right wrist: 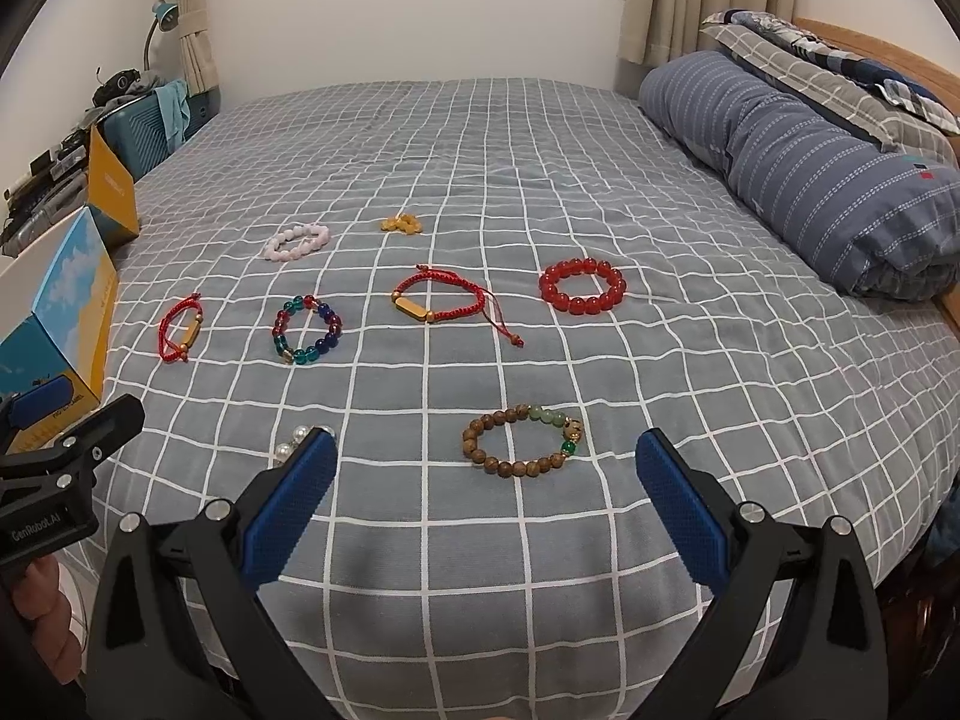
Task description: Organize jewelry
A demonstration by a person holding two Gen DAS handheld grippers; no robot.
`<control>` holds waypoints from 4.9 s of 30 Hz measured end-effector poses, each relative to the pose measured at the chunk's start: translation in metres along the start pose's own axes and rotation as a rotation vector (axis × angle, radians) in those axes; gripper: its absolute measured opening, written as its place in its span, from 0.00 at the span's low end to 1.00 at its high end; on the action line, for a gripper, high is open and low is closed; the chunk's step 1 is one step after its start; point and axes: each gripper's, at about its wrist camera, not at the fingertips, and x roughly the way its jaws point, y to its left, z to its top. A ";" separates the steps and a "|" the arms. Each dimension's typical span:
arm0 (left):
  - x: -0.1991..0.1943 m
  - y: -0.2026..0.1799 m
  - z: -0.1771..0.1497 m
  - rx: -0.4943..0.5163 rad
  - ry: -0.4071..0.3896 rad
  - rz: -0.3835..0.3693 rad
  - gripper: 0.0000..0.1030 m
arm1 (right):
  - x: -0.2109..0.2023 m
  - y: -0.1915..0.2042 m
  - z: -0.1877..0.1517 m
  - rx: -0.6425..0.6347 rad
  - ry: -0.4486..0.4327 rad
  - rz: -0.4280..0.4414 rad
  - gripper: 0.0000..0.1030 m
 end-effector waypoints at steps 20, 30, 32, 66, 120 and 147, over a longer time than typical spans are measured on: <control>-0.003 -0.003 -0.001 0.010 -0.002 0.004 0.95 | 0.000 0.000 0.003 0.018 0.002 0.011 0.93; -0.007 -0.003 -0.002 0.005 -0.008 -0.001 0.95 | -0.006 0.001 0.003 0.018 -0.009 0.013 0.93; -0.008 -0.002 -0.003 0.004 -0.008 -0.002 0.95 | -0.007 0.002 0.003 0.017 -0.011 0.013 0.93; -0.013 0.004 0.005 -0.009 -0.020 -0.010 0.95 | -0.012 0.011 0.011 -0.005 -0.024 0.021 0.93; 0.145 0.080 0.057 -0.068 0.134 0.032 0.35 | 0.186 0.039 0.085 -0.032 0.210 0.083 0.31; 0.119 0.068 0.071 -0.053 0.133 -0.016 0.08 | 0.159 0.043 0.092 -0.050 0.171 0.094 0.09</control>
